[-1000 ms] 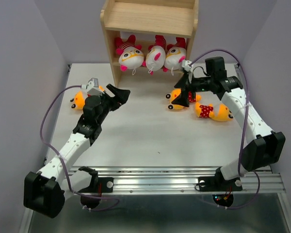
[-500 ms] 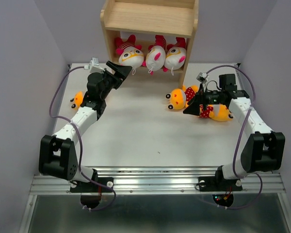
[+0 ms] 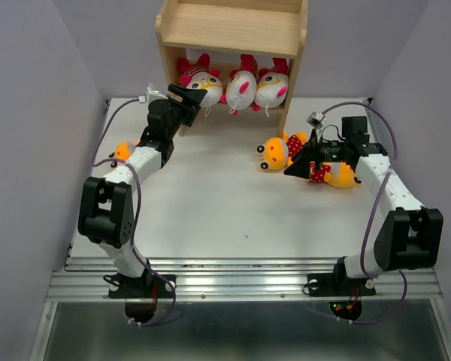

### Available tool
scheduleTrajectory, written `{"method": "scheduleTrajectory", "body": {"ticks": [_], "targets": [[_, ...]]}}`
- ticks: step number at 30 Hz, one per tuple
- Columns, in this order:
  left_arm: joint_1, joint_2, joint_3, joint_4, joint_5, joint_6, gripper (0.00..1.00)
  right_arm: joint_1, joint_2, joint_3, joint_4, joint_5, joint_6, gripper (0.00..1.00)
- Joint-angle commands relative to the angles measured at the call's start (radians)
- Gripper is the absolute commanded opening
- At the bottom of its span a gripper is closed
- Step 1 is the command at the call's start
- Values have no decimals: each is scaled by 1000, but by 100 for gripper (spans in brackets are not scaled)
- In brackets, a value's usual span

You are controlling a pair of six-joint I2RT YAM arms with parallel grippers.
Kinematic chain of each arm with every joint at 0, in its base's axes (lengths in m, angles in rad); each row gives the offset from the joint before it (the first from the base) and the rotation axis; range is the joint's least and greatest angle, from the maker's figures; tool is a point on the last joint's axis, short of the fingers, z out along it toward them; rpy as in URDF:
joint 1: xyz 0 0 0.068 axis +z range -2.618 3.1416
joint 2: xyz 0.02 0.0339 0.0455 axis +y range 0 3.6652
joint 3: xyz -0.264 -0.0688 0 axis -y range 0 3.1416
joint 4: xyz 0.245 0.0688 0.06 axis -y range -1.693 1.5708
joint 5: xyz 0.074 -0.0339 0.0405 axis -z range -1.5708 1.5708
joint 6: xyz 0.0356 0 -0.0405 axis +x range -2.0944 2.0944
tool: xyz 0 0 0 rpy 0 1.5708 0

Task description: Place and organize the stuffed toys onto the shelf

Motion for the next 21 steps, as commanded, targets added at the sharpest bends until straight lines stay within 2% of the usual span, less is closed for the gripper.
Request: {"method": "scheduleTrajectory", "body": {"ticks": [1, 6, 8, 9, 11, 12, 13, 14, 18, 21], "targets": [[3, 24, 59, 52, -74, -85, 83, -17, -36, -1, 49, -27, 13, 100], [1, 86, 104, 66, -99, -116, 72, -17, -38, 0, 62, -33, 30, 100], [4, 104, 107, 101, -87, -125, 53, -17, -38, 2, 62, -30, 30, 100], [6, 107, 104, 113, -77, -128, 37, -17, -38, 2, 62, -30, 30, 100], [12, 106, 93, 150, -64, -131, 21, -17, -41, -1, 62, -31, 31, 100], [15, 95, 76, 159, -53, -133, 9, -17, -41, -3, 62, -33, 30, 100], [19, 89, 56, 172, -44, -131, 4, -17, -41, -8, 62, -34, 33, 100], [24, 81, 56, 176, -44, -131, 0, -17, -42, -11, 62, -34, 33, 100], [55, 34, -34, 247, 16, -174, 0, -17, -41, -15, 62, -41, 38, 100], [95, 46, -91, 395, 128, -269, 0, -17, -38, -12, 62, -42, 39, 100]]}}
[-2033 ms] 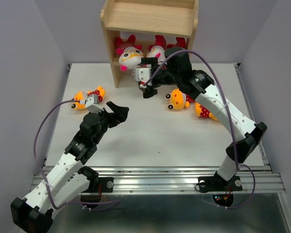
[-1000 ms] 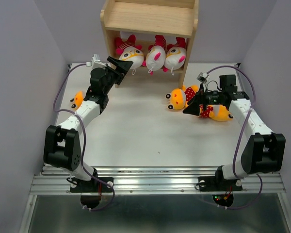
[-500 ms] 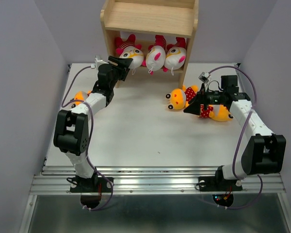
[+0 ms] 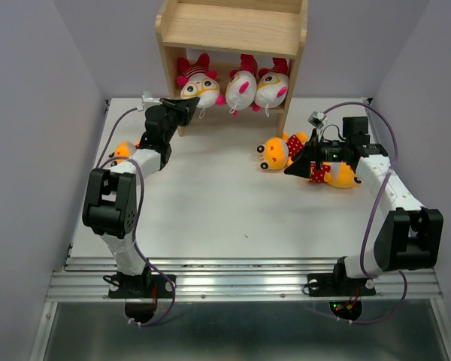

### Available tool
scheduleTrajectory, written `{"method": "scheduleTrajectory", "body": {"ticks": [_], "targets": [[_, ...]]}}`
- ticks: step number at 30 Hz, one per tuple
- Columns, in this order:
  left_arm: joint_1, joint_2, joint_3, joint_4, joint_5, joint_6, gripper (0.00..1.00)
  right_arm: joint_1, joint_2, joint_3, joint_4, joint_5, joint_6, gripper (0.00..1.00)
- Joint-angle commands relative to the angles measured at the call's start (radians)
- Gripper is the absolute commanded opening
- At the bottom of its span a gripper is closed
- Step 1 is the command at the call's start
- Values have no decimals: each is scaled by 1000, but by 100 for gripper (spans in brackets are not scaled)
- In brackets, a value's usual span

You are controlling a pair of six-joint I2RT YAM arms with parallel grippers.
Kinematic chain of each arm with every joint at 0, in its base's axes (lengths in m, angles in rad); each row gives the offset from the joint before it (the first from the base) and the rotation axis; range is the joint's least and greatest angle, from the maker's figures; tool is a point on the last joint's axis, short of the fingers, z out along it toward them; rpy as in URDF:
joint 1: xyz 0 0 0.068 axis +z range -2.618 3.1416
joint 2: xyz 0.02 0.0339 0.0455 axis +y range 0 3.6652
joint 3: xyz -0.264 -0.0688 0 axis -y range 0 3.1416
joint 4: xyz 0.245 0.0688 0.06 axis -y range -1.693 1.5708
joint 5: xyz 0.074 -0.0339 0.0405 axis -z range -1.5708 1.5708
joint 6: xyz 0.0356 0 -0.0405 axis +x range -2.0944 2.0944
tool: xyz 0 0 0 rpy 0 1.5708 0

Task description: Place and organize the stuffed toys onto the shelf

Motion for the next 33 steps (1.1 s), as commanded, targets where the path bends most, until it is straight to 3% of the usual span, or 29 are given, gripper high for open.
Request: {"method": "scheduleTrajectory", "body": {"ticks": [1, 5, 10, 24, 33], "targets": [[58, -47, -69, 271, 143, -128, 0, -8, -34, -2, 32, -32, 9, 100], [87, 4, -98, 515, 243, -257, 0, -8, -31, 3, 32, -40, 12, 100], [93, 81, -46, 638, 336, -337, 0, -8, -34, 6, 32, -41, 20, 100], [92, 211, 90, 727, 467, -486, 0, -8, -33, 1, 32, -43, 27, 100], [90, 251, 150, 651, 533, -508, 3, -8, -30, 0, 32, -36, 24, 100]]}}
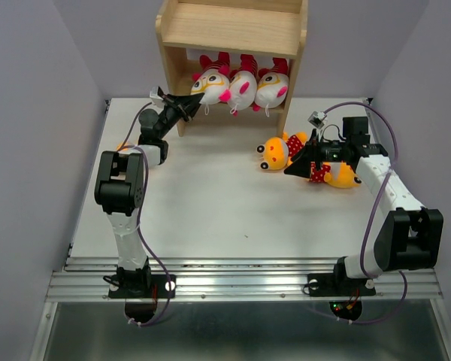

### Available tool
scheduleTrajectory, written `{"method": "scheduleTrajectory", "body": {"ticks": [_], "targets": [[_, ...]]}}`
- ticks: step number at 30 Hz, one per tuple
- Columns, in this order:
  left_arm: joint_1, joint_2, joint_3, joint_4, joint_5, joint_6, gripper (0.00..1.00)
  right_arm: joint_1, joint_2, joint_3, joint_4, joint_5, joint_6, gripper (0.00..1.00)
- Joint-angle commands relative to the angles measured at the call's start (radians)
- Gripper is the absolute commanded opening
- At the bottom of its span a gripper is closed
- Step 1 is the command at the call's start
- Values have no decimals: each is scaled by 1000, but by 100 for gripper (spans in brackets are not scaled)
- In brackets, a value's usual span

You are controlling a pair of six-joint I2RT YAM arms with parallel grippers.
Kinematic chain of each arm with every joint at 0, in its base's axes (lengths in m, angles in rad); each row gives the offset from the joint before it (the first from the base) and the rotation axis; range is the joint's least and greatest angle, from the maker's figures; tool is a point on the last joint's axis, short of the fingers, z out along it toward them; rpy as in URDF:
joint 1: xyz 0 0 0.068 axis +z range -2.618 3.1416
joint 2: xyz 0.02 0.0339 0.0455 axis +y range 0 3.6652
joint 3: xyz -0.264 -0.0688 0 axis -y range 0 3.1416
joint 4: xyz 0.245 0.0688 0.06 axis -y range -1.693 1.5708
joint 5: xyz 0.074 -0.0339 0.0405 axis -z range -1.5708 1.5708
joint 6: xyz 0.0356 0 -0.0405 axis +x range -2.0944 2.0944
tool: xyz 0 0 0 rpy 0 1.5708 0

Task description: Place and organize the stuffed toys onto the shelf

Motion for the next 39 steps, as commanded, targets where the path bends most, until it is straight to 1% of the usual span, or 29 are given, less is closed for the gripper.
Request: {"method": "scheduleTrajectory", "body": {"ticks": [1, 3, 5, 6, 8, 9, 11, 13, 15, 16, 17, 25, 28, 34, 36, 39], "targets": [[-2, -10, 59, 126, 49, -17, 10, -8, -29, 0, 32, -16, 7, 100], [-2, -6, 65, 113, 51, -17, 19, -8, -31, 0, 32, -14, 5, 100], [-2, -6, 67, 98, 49, -14, 44, -8, -32, 0, 32, -11, 2, 100], [-2, -9, 68, 73, 48, -8, 60, -8, -32, -2, 32, -11, 1, 100], [-2, -16, 73, 40, 49, 15, 67, -8, -34, -3, 32, -10, 1, 100], [-1, -21, 75, 33, 51, 20, 73, -8, -34, -5, 32, -8, 1, 100], [-1, -25, 73, 32, 51, 28, 75, -8, -34, -6, 32, -8, 1, 100], [1, -38, 61, 32, 48, 32, 81, -8, -36, -6, 34, -5, -1, 100], [2, -47, 50, 29, 46, 43, 85, -8, -36, -6, 32, -4, -2, 100], [2, -59, 35, 24, 45, 49, 93, -8, -36, -6, 32, -2, -4, 100], [7, -67, 27, 10, 41, 63, 98, -8, -36, -6, 32, -2, -4, 100], [31, -147, -48, -54, 41, 149, 99, -8, -36, -8, 32, 6, -12, 100], [34, -174, -68, -51, 41, 157, 99, -8, -36, -5, 31, 33, -13, 100], [39, -231, -105, -96, 69, 224, 99, -8, -46, 3, 29, 76, -25, 100], [42, -266, -126, -88, 83, 239, 99, -8, -49, 6, 28, 99, -27, 100], [45, -344, -189, -123, 94, 293, 99, -8, -52, 7, 23, 134, -30, 100]]}}
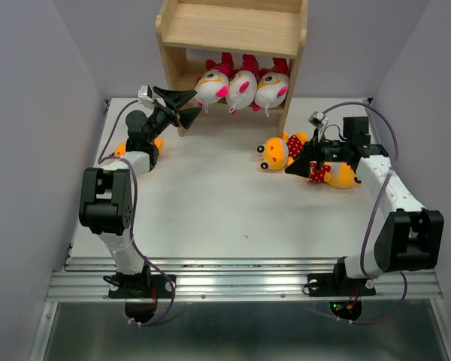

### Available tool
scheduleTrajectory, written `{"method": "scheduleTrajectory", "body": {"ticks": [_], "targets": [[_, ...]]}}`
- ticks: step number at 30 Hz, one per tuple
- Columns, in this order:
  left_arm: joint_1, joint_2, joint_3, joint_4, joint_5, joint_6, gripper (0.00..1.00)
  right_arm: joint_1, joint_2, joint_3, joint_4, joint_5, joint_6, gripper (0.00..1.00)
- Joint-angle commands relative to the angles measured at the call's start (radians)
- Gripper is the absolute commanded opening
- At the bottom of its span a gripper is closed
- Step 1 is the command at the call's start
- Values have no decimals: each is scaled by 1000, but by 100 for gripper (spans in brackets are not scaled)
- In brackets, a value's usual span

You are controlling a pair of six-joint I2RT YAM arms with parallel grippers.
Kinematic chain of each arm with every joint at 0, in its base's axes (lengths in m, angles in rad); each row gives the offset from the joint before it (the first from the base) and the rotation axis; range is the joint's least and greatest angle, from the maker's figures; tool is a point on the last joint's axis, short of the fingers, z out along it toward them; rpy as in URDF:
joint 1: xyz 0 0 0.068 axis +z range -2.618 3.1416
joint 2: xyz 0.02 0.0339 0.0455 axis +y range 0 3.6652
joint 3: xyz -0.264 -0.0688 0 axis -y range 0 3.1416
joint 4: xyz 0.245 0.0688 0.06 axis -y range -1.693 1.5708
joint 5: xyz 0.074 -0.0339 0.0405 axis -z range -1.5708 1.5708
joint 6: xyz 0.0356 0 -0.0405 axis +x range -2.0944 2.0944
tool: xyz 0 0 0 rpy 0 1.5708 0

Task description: Place and organize the stuffed toys onto the shelf

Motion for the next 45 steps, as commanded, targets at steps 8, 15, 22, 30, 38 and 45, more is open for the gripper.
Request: {"method": "scheduleTrajectory", "body": {"ticks": [8, 15, 22, 30, 38, 45], "targets": [[15, -331, -158, -279, 62, 382, 99, -8, -21, 53, 2, 176, -13, 100], [10, -619, -160, -683, -113, 828, 99, -8, 42, 125, 7, 613, 77, 100], [6, -906, -236, -915, -373, 1105, 99, -8, 50, 172, -137, 699, -307, 100], [6, -1003, -420, -866, -328, 1061, 99, -140, 68, 148, -152, 843, -597, 100], [4, -1037, -531, -783, -259, 984, 99, -240, 192, 155, -143, 876, -525, 92], [-16, -1006, -543, -769, -209, 944, 99, -240, 294, 143, -119, 732, -402, 55]]}}
